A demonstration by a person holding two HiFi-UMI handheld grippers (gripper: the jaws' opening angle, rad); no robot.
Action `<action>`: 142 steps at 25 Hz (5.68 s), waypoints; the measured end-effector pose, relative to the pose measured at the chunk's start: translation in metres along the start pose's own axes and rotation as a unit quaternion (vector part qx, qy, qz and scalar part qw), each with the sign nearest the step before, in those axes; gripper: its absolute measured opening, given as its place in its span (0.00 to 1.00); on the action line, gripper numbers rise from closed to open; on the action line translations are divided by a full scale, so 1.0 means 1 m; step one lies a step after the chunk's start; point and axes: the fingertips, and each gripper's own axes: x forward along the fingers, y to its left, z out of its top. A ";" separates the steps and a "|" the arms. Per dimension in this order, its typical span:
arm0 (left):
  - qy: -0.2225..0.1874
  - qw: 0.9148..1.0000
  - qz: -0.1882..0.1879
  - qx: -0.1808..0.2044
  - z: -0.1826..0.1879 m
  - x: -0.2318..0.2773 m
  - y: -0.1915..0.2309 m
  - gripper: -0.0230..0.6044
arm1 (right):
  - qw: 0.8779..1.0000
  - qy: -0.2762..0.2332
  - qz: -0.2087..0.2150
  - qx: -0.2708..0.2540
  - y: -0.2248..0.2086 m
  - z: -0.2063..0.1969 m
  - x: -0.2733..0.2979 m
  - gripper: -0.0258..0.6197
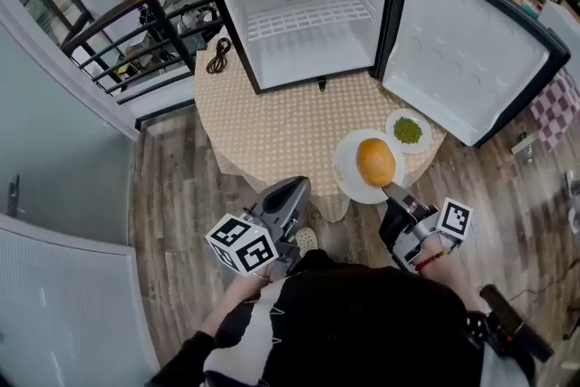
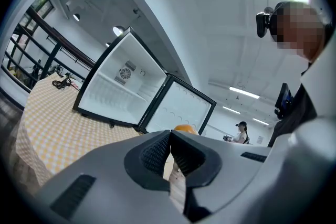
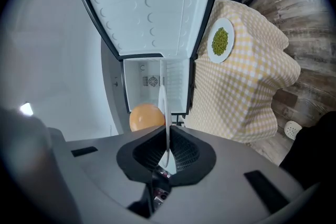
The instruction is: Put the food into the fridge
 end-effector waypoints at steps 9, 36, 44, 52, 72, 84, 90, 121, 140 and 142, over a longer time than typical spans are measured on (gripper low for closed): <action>0.009 1.000 -0.010 -0.004 0.050 0.022 0.062 0.06 | 1.000 -0.030 0.003 -0.005 0.023 0.027 0.072 0.08; 0.032 0.999 -0.018 -0.019 0.078 0.054 0.178 0.06 | 0.999 -0.035 -0.018 0.005 0.011 0.052 0.209 0.08; 0.039 0.999 -0.006 -0.012 0.082 0.077 0.199 0.06 | 0.998 -0.049 -0.027 -0.009 0.001 0.085 0.233 0.08; 0.049 0.997 0.021 -0.048 0.063 0.095 0.215 0.06 | 0.997 -0.052 -0.049 0.030 -0.027 0.112 0.258 0.07; 0.046 0.994 0.088 -0.040 0.062 0.097 0.260 0.06 | 0.988 -0.116 -0.107 0.002 -0.061 0.192 0.328 0.07; 0.039 0.991 0.118 -0.053 0.064 0.077 0.270 0.06 | 0.957 -0.245 -0.151 0.042 -0.076 0.238 0.351 0.07; 0.034 0.989 0.135 -0.049 0.069 0.059 0.272 0.06 | 0.951 -0.266 -0.152 0.053 -0.075 0.252 0.355 0.07; 0.013 0.978 0.207 -0.025 0.086 0.015 0.259 0.06 | 0.958 -0.218 -0.186 0.021 -0.078 0.271 0.375 0.07; 0.016 0.976 0.218 -0.020 0.079 0.004 0.245 0.06 | 0.954 -0.188 -0.231 -0.046 -0.073 0.274 0.367 0.07; 0.016 0.976 0.218 -0.021 0.078 0.003 0.244 0.06 | 0.953 -0.185 -0.236 -0.049 -0.071 0.275 0.367 0.07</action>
